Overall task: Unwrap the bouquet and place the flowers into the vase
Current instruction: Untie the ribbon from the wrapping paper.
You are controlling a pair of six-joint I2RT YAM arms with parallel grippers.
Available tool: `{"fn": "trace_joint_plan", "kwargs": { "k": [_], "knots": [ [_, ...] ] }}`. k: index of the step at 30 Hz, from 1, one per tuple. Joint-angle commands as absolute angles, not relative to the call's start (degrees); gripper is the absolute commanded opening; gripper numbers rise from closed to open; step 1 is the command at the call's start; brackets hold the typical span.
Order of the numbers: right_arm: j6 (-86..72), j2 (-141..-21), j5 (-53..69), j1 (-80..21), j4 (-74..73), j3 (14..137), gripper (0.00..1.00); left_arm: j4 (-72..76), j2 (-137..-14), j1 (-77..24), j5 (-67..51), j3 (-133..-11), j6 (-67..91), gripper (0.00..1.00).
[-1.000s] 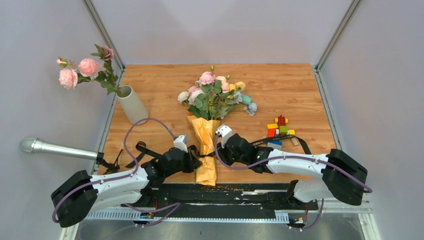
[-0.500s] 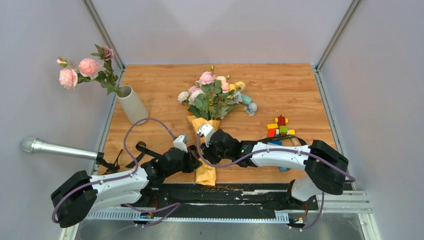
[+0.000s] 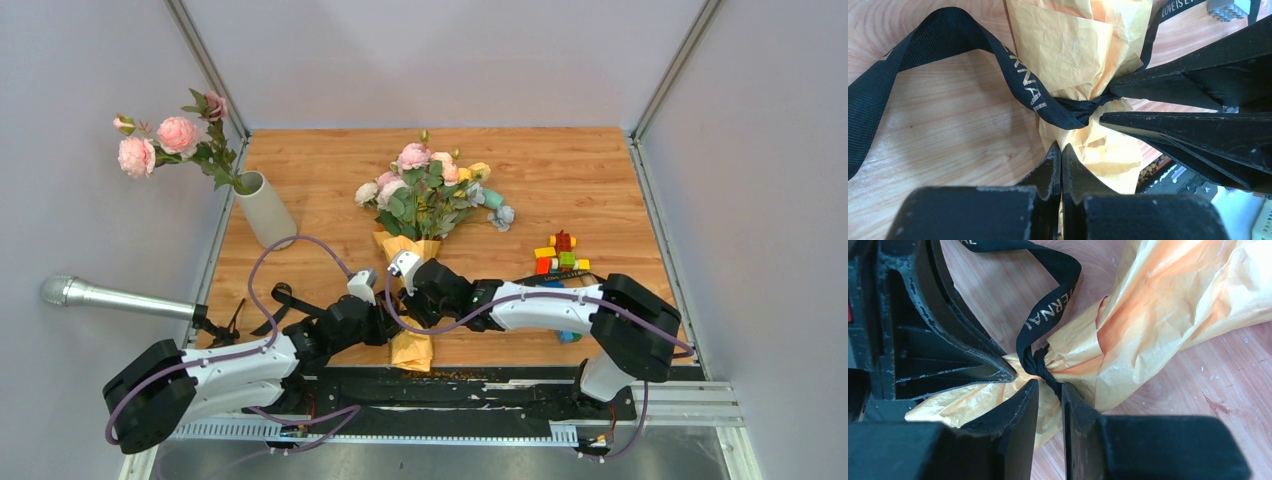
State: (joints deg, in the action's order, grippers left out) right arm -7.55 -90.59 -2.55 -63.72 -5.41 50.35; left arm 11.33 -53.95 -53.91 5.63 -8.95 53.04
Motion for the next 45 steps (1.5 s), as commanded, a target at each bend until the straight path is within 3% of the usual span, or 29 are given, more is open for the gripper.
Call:
{"fn": "trace_joint_plan", "kwargs": {
  "k": [1,5,8,20,28,32,37,42,45],
  "knots": [
    [-5.68,-91.80,-4.08,-64.04,-4.84,53.07,0.24,11.04,-54.58,-53.88,6.77,-10.56,51.43,0.00],
    [-5.12,-92.41,-6.50,-64.44,-5.43,52.94,0.18,10.88,-54.57,-53.88,6.85,-10.73,51.33,0.00],
    [-4.90,-92.02,-9.34,-65.45,-5.09,52.01,0.00,10.73,-54.50,-53.87,6.98,-10.80,51.39,0.00],
    [-4.87,-88.11,-37.54,-75.15,1.12,46.48,0.00,9.57,-53.22,-53.87,8.24,-9.91,52.01,0.00],
    [-11.05,-87.50,-41.61,-75.76,-1.69,44.58,0.00,9.16,-52.40,-53.88,8.87,-9.47,52.37,0.00],
    [-14.07,-85.89,-40.13,-75.76,-2.09,42.88,0.00,9.22,-52.38,-53.88,8.92,-9.41,52.39,0.00],
    [-11.88,-81.58,-27.87,-75.61,-0.53,42.79,0.00,9.22,-52.30,-53.88,8.79,-9.32,52.06,0.00],
    [-11.78,-81.20,-18.37,-73.66,-1.84,46.36,0.18,9.39,-52.12,-53.87,8.62,-9.24,52.10,0.00],
    [-12.63,-83.51,-14.28,-71.61,-4.02,48.84,0.22,9.42,-52.03,-53.83,8.47,-9.23,52.20,0.00]
  ]
}}
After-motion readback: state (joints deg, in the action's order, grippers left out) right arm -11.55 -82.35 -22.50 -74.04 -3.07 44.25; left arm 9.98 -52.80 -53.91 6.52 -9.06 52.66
